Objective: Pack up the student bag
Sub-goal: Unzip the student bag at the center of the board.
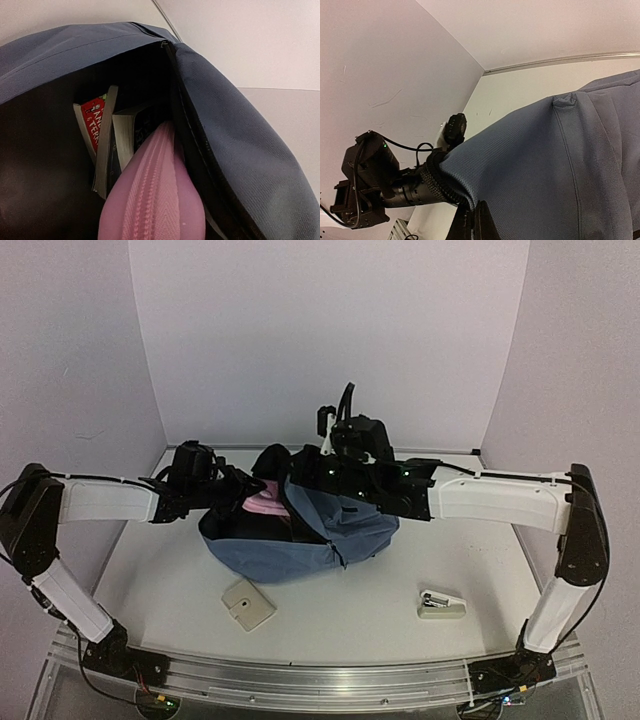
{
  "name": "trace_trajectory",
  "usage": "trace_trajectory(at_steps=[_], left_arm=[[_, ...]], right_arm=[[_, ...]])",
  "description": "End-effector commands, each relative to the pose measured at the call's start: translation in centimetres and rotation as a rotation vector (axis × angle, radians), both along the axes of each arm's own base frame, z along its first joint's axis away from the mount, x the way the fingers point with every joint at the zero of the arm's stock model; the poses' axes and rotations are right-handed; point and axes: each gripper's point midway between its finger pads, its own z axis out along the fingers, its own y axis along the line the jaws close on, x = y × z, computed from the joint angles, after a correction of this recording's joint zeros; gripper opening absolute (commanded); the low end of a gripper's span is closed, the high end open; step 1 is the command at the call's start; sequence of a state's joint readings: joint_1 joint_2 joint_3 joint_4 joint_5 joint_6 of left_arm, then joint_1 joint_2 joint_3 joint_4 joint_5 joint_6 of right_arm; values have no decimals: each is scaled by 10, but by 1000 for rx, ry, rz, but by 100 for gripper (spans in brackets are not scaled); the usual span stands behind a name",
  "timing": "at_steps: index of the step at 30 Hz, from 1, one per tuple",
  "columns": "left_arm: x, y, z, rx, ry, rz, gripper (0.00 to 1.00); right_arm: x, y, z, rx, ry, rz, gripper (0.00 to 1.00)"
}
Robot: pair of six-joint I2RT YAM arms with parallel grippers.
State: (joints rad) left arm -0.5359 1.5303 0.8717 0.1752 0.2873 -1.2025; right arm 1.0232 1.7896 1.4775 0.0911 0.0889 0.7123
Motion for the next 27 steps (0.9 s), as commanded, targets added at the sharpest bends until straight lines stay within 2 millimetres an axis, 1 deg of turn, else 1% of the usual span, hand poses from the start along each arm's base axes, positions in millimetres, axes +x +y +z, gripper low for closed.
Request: trace_trajectory(at_steps=[1,4,6,9,10,13,17,20,21,22,25,27], left_arm=[[26,-28,29,-37,-134,11,0],[29,-44,14,-15,-117,-20,1],[29,-47,-1,16,-91,-31,8],[25,-38,-21,78,-53,-21,25],[23,-34,-25,101,-47,-17,31],[16,-21,-32,177,-39,-6,54],[7,-5,-30,254,-44,7,71],[3,0,-30,282,-45,4,77],[0,3,-34,302,-27,-2,78],[-1,4,-34,314,-23,-3,79],[-3,8,-39,339,-9,-2,81],[-3,6,-42,340,-3,-14,81]], right_arm=[[-10,-12,84,200,-118,1,0],[-10,-16,84,197,-120,-11,0],[-11,-18,85,198,-123,-16,0],[-11,-21,88,199,-129,-21,0],[-11,-22,89,199,-130,-22,0],[-12,-25,87,194,-132,-28,0],[-13,-27,87,192,-134,-30,0],[-12,-27,87,192,-134,-31,0],[-12,-26,87,192,-133,-30,0],[-12,-26,87,193,-133,-28,0],[-13,-25,86,192,-131,-24,0],[-13,-25,85,191,-130,-23,0]])
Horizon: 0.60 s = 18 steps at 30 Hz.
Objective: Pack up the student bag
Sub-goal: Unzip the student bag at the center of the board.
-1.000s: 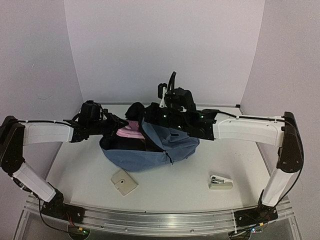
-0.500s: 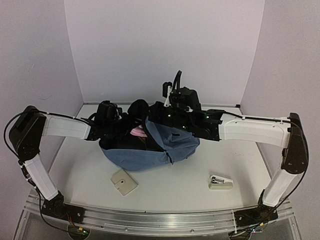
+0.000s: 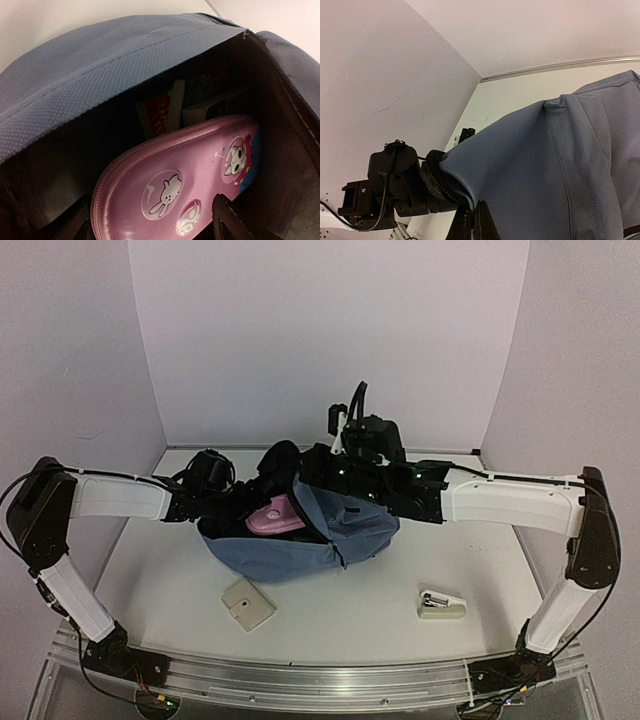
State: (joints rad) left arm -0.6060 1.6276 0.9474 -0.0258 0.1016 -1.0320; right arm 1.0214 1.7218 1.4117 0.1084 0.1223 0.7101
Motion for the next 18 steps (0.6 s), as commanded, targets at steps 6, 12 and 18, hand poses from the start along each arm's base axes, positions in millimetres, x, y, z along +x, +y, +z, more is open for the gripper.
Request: trace_trajectory(at_steps=[6,12,18], left_arm=[[11,-18,9,-13,-19,-59,78],[24,-44,21,-54,-43,-98,68],[30,-72,26,-60,-54,-135,65]], right_arm=[[-9,-7,74,175,-113,9,0],[-8,-9,71,166,-113,-3,0],[-7,-10,67,158,-110,-11,0]])
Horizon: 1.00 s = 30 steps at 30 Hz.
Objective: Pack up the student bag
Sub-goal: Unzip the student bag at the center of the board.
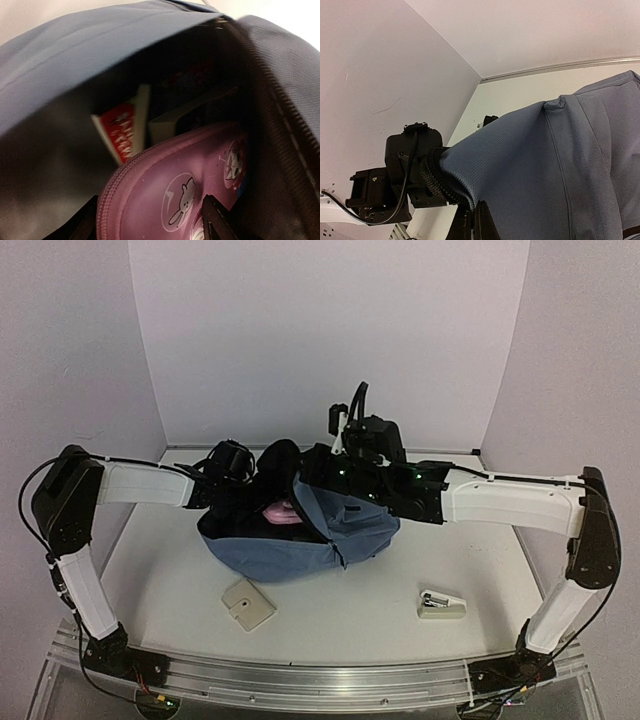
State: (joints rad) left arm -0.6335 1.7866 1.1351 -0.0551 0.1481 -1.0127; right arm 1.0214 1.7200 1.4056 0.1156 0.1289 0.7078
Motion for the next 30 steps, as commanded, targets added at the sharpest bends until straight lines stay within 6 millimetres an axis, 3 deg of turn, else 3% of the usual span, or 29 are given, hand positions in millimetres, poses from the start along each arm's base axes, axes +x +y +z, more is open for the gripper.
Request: trace_trajectory(at_steps=[1,6,12,17,30], left_arm=[[7,-34,23,-47,-56,-64,65],[6,-39,17,-31,-46,-77,66],[-5,-3,31,82,-97,-16,79],[-16,14,35,127,-106,-6,81],[-14,-17,15,76,-50,-94,61]], right_arm=[[-7,-9,67,157,-106,-6,0],[-7,-10,68,155,-110,-10,0],[-8,-13,70,155,-117,-13,0],[-7,-13,67,155,-108,-16,0],[-9,-12,68,163,-108,-3,0]])
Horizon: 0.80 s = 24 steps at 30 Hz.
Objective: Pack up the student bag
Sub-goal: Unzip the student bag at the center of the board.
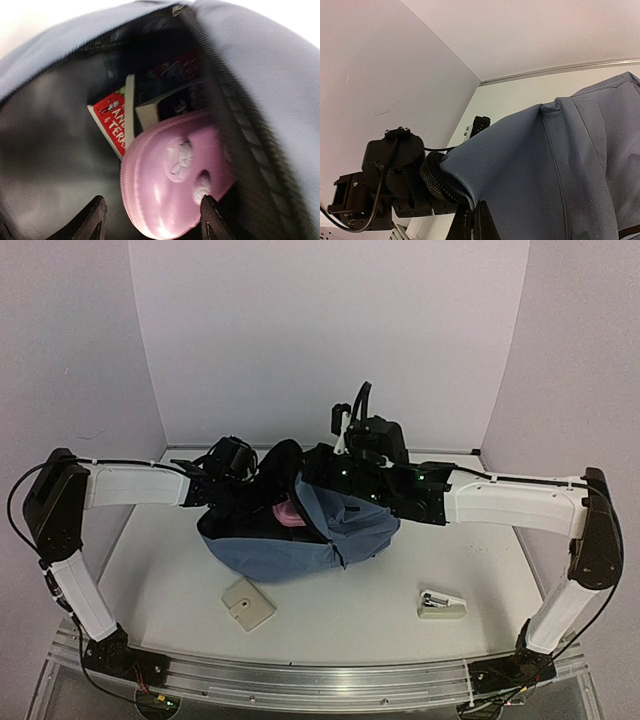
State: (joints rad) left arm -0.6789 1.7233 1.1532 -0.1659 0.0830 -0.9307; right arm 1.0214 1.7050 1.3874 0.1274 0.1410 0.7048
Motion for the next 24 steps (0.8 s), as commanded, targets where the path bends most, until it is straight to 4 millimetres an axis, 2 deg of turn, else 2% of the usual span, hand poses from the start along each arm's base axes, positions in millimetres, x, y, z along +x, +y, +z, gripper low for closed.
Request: trace_trajectory(at_steps=[1,6,11,15,19,24], left_arm=[[4,-21,0,-23,-6,-51,60],[8,-42,4,-64,-16,-83,52],[9,-74,20,-120,-56,-127,43],[10,-96,20,-117,-55,-166,42],[7,-90,15,-98,-54,-155,45],[-7,-48,24,-9,-100,-85,61]], right_arm=[[-10,-8,66,159,-101,8,0],[-10,-12,68,160,-104,1,0],[-11,-14,66,154,-104,-4,0],[-11,-15,65,155,-101,-7,0],[-11,-18,65,149,-102,-16,0],[-9,-23,60,119,-110,-36,0]])
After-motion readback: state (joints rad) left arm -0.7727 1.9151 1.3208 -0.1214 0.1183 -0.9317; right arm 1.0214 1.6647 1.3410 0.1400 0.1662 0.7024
